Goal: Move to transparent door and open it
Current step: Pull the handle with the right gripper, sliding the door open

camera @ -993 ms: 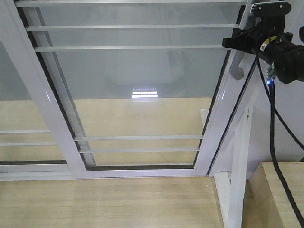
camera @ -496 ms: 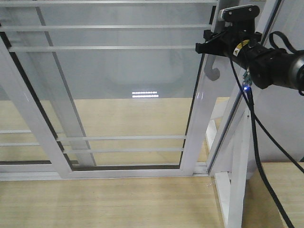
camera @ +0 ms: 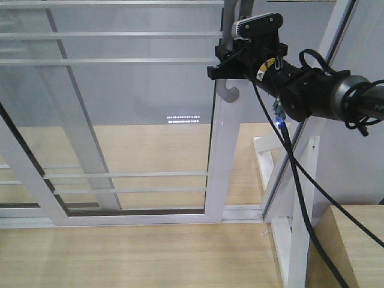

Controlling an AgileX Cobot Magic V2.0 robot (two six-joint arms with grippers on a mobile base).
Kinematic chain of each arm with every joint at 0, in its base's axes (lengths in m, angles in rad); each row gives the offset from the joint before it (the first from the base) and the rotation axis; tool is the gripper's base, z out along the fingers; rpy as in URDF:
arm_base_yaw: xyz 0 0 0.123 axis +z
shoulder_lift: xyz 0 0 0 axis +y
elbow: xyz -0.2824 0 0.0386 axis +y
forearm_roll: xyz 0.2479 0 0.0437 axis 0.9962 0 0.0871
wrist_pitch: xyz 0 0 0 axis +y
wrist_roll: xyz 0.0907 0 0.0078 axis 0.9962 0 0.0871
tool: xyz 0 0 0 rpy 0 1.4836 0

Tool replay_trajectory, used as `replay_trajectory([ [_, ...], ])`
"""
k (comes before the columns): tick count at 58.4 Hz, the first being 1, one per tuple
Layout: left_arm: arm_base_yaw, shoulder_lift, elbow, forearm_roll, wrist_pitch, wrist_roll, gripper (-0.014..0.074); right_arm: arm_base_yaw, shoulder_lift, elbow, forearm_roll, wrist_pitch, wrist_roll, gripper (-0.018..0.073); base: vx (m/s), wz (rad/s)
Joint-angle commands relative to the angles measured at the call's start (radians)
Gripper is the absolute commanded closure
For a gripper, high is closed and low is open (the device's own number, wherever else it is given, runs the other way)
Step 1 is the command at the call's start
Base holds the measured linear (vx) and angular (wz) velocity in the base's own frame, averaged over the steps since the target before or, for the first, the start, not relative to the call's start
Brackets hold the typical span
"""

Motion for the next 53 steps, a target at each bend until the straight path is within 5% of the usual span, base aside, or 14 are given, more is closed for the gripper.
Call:
replay_trajectory([
  [1,-0.005,0.005,-0.034,-0.009,-0.077,-0.009,0.0258,0.038,-0.056,-0.026,-0.023,-0.114,-0.006,0.0248,0.00,0.00],
  [30,-0.005,0.005,-0.034,-0.009,-0.083,-0.008,0.0258,0.125,-0.105,0.009,-0.030,-0.038,0.061,0.0250,0.00,0.00],
  [42,-0.006,0.005,-0.034,0.008,-0.115,-0.006,0.0258,0.122,-0.348,0.253,-0.030,0.091,0.092,0.0250,0.00,0.00],
  [53,-0.060,0.005,-0.034,0.155,-0.116,-0.013,0.0258,0.112,-0.625,0.530,-0.026,0.129,0.089,0.0250,0.00,0.00],
])
